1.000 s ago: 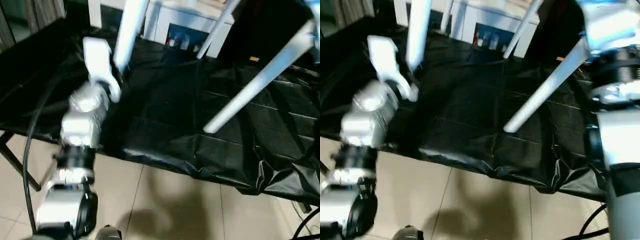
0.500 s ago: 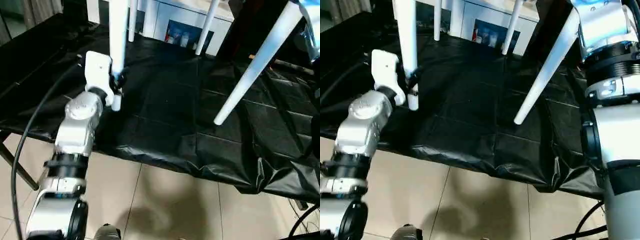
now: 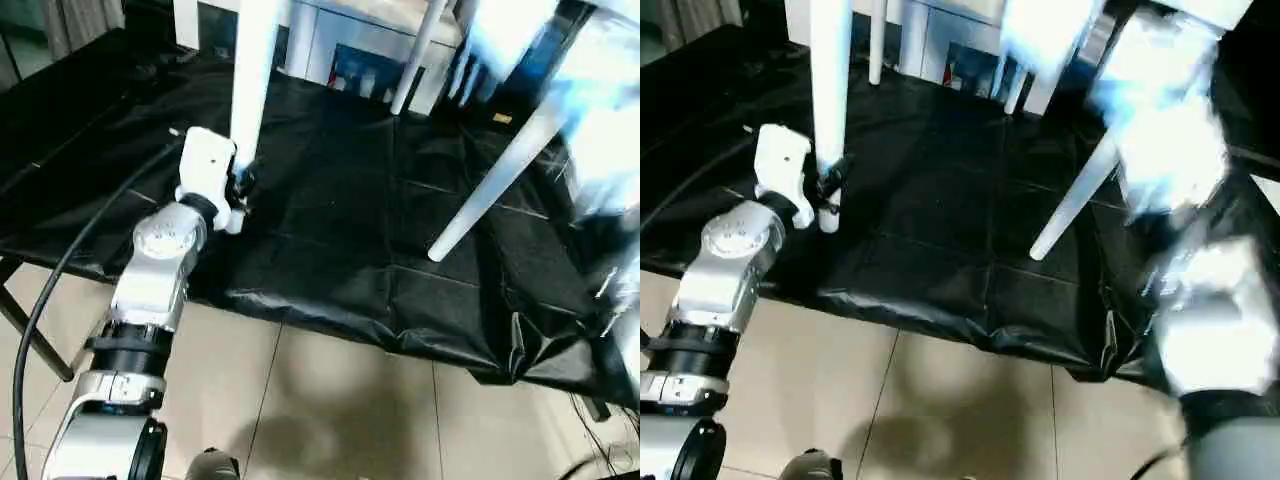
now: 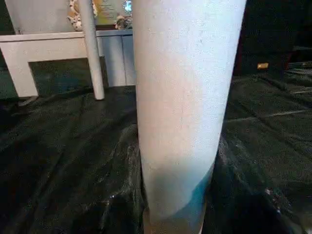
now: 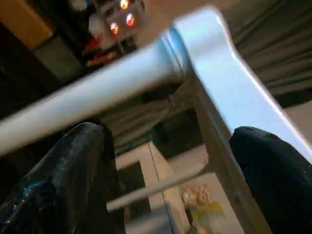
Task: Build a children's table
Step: Flip table
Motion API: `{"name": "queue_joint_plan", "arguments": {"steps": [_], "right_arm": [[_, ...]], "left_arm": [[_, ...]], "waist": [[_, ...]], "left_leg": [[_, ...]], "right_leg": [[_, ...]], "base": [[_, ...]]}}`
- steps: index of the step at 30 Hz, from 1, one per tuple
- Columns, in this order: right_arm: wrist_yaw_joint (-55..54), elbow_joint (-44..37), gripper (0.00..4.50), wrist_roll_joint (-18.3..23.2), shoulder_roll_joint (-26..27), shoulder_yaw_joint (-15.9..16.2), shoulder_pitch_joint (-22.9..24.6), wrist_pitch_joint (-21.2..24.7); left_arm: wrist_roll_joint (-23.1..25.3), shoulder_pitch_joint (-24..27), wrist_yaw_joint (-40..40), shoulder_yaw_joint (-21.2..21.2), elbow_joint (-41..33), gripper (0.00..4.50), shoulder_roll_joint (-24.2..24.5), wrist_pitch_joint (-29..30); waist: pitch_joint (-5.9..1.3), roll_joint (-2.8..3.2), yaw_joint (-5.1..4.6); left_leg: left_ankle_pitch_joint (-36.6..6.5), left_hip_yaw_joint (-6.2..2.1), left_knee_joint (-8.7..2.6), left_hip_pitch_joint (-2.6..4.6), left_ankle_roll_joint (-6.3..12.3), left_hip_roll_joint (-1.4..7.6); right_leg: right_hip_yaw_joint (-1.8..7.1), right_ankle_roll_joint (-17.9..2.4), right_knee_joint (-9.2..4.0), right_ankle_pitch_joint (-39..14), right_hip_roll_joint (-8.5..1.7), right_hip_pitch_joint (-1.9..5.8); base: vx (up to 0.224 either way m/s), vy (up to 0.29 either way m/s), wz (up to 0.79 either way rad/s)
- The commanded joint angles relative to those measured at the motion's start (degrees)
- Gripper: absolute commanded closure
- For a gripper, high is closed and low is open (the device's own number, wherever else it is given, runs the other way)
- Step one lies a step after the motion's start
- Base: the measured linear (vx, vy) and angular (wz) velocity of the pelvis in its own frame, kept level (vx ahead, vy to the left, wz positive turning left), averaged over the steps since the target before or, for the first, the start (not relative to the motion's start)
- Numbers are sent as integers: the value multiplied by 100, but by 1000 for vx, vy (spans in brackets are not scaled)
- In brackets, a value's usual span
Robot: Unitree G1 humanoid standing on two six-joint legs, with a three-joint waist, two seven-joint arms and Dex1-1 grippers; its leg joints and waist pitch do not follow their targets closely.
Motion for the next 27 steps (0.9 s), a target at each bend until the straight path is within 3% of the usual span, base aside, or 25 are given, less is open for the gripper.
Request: {"name": "queue_joint_plan", "arguments": {"steps": [1, 2, 3, 6, 7, 8, 10, 11, 13, 14, 15, 18, 20, 23, 24, 26, 27], "right_arm": [[-62, -556, 0, 319, 65, -97, 597, 332], [-95, -730, 0, 425, 130, -95, 870, 508], [-101, -748, 0, 437, 138, -96, 900, 529], [-165, -808, 0, 486, 205, -117, 1027, 632], [-330, -851, 0, 615, 394, -165, 1229, 846], [-649, -938, 0, 852, 731, -276, 1564, 1171], [-1356, -1019, 0, 1210, 1364, -550, 2179, 1665], [-1573, -1016, 0, 1284, 1536, -635, 2360, 1763], [-1700, -1058, 0, 1325, 1599, -661, 2469, 1836], [-1796, -1065, 0, 1399, 1702, -690, 2734, 1768], [-1825, -1112, 0, 1417, 1746, -698, 2945, 1737], [-1897, -1308, 0, 1541, 1910, -775, 3568, 1750], [-1901, -1362, 0, 1580, 1945, -800, 3667, 1775], [-1984, -1589, 0, 1612, 2058, -886, 3979, 1934], [-2029, -1682, 0, 1604, 2079, -900, 4107, 2005], [-2114, -1803, 0, 1616, 2062, -878, 4277, 2090], [-2120, -1812, 0, 1617, 2061, -875, 4290, 2095]], "left_arm": [[92, -81, -96, -137, -112, 291, 20, -262], [101, -72, -99, -133, -66, 291, 29, -286], [102, -70, -98, -132, -60, 291, 30, -288], [110, -61, -97, -123, -20, 291, 32, -310], [130, -34, -74, -111, 63, 291, 38, -368], [89, 15, -106, -86, 209, 291, 19, -480], [10, 150, -155, -45, 378, 235, 2, -635], [-15, 199, -177, -37, 404, 221, 0, -671], [-24, 224, -183, -38, 414, 210, 4, -691], [-59, 281, -191, -10, 434, 210, 3, -701], [-107, 323, -208, 23, 465, 193, -8, -726], [-256, 478, -286, 136, 598, 173, -22, -905], [-269, 517, -304, 152, 620, 143, -8, -966], [-375, 715, -444, 219, 539, 127, 28, -1116], [-454, 855, -485, 280, 415, 119, 37, -1142], [-580, 1094, -485, 394, 169, 97, 45, -1131], [-588, 1115, -482, 403, 148, 89, 46, -1130]], "waist": [[-509, 187, -33], [-481, 208, -14], [-489, 222, -28], [-511, 185, -39], [-501, 210, -51], [-483, 197, -49], [-508, 180, -79], [-494, 180, -68], [-514, 180, -76], [-519, 132, -74], [-496, 159, -74], [-486, 155, -67], [-479, 149, -73], [-458, 182, -101], [-448, 240, -89], [-452, 199, -117], [-447, 247, -107]], "left_leg": [[-1021, -144, -469, 342, -334, 247], [-1138, -135, -487, 363, -344, 254], [-1303, -161, -517, 359, -401, 258], [-1239, -149, -489, 337, -420, 240], [-1267, -147, -494, 336, -411, 233], [-1351, -140, -510, 347, -390, 233], [-1459, -168, -524, 352, -444, 240], [-1488, -159, -544, 362, -444, 245], [-1659, -174, -555, 383, -557, 255], [-1554, -164, -546, 367, -566, 249], [-1545, -166, -558, 342, -566, 249], [-1685, -168, -570, 334, -539, 240], [-1849, -186, -585, 325, -537, 247], [-2107, -202, -603, 336, -603, 257], [-2205, -215, -617, 342, -624, 258], [-2273, -219, -628, 330, -645, 259], [-2373, -226, -639, 343, -681, 273]], "right_leg": [[193, -1023, -310, 136, -336, 209], [207, -974, -349, 56, -342, 175], [194, -941, -353, -75, -338, 188], [198, -986, -350, -75, -345, 193], [209, -979, -365, -143, -343, 177], [224, -940, -391, -275, -360, 159], [205, -914, -398, -404, -351, 158], [213, -913, -407, -412, -362, 121], [186, -901, -403, -526, -349, 116], [189, -883, -393, -422, -350, 130], [199, -850, -392, -438, -369, 129], [209, -763, -441, -644, -379, 126], [208, -745, -461, -874, -392, 126], [212, -728, -492, -1130, -397, 91], [218, -723, -495, -1194, -405, 79], [211, -722, -495, -1204, -390, 92], [216, -748, -495, -1221, -402, 84]], "base": [[0, 0, 0], [0, 0, 0], [0, 0, 0], [0, 0, 0], [0, 0, 0], [0, 0, 0], [0, 0, 0], [0, 0, 0], [0, 0, 0], [0, 0, 0], [0, 0, 0], [0, 0, 0], [0, 0, 0], [0, 0, 0], [0, 0, 0], [0, 0, 0], [0, 0, 0]]}}
